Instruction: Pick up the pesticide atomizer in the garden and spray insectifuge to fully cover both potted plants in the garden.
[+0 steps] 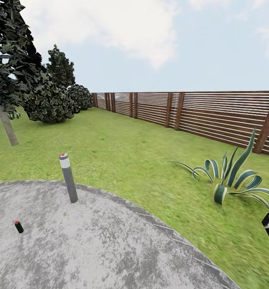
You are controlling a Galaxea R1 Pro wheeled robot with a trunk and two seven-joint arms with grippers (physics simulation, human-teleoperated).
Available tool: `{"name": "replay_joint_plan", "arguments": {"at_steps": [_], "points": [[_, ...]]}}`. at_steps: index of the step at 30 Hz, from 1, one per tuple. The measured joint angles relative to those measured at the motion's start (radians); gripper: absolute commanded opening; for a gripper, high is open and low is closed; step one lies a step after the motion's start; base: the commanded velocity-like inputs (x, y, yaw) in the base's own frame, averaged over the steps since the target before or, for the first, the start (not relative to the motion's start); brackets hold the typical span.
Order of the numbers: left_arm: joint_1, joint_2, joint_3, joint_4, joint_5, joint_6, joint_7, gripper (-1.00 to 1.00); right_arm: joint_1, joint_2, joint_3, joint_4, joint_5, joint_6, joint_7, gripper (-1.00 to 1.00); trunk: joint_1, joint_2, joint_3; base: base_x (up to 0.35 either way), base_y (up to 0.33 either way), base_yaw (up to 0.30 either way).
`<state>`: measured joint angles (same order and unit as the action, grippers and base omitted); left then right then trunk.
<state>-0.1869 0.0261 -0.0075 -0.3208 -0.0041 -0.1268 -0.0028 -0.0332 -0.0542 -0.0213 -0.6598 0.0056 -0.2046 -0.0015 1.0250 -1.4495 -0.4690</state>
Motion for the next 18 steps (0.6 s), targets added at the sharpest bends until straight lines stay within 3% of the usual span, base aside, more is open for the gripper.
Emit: {"name": "replay_joint_plan", "arguments": {"at_steps": [3,7,18], "points": [[0.007,0.011,0.000,0.007,-0.003,-0.066,0.000,1.00,0.000,0.000,0.002,-0.003,0.002,-0.003,0.003,1.00,0.000,0.000,0.000,0.229,-0.007,0.000],[0.008,0.014,0.000,0.012,-0.003,-0.093,0.000,1.00,0.000,0.000,0.002,-0.003,0.002,-0.004,0.000,1.00,-0.001,0.000,0.000,0.297,-0.063,0.000],[0.008,0.015,0.001,0.013,0.005,-0.101,0.000,1.00,0.000,0.004,0.002,0.040,0.001,-0.002,-0.002,1.00,-0.001,0.000,0.000,0.324,-0.104,0.000]]}}
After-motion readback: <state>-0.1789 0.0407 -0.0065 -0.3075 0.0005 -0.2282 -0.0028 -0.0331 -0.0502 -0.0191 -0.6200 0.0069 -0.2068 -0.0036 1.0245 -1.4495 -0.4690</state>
